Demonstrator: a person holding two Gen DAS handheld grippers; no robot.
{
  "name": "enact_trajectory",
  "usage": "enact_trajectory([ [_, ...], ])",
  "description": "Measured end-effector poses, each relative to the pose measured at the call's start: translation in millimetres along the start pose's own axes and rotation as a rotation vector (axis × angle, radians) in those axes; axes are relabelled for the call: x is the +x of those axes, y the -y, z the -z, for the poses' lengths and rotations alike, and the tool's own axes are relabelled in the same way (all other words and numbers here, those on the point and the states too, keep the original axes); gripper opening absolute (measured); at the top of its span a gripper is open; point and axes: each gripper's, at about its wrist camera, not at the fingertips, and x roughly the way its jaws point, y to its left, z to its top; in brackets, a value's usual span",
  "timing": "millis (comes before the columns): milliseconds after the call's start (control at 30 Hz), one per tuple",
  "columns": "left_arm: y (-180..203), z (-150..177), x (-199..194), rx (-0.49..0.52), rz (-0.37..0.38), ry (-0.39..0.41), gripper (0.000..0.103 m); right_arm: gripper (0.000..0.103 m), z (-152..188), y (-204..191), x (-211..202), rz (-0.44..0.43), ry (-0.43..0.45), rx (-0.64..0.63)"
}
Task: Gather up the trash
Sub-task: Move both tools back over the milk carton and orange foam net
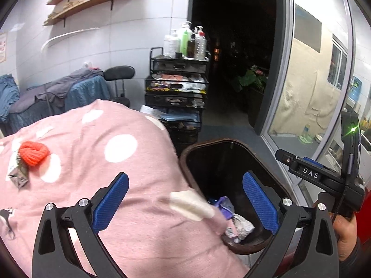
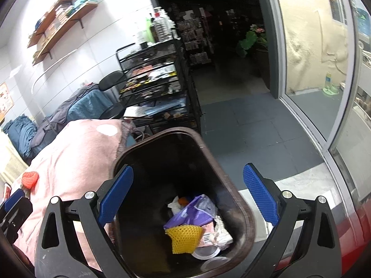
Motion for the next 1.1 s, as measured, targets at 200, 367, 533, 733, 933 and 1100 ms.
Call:
enact_trajectory([
  [200,-25.9,3.9,-13.9,-0.022,-0.071,0.023,0.097,0.094,-2.4,-45.5,-6.6,-0.093,0.003,-0.090],
  [367,-61.3,10.1,-26.8,-0.075,-0.137,0.026,0.098,0.094,-3.0,-91.4,-9.2,-0.189,-0.011,-0.176],
  [533,-102.9,20.1,-45.5,-0.141,-0.218,0.035,0.097,0.094,-0.7,-137.8,-10.0,-0.285,-0.039,-0.253],
  [733,-164.0,37.7,-59.2,-0.274,-0.293,0.011,0.097,0.094,5.5,-198.7,-4.5,-0.417,-0.117,-0.331],
  [933,-226.4,51.2,-63.7,-0.414,-0.354,-0.018,0.097,0.094,16.9,-256.2,4.3,-0.495,-0.197,-0.400],
  [1100,-263.4,45.0,-57.4,-0.463,-0.382,-0.026,0.097,0.094,27.2,-298.0,12.3,-0.504,-0.217,-0.462],
])
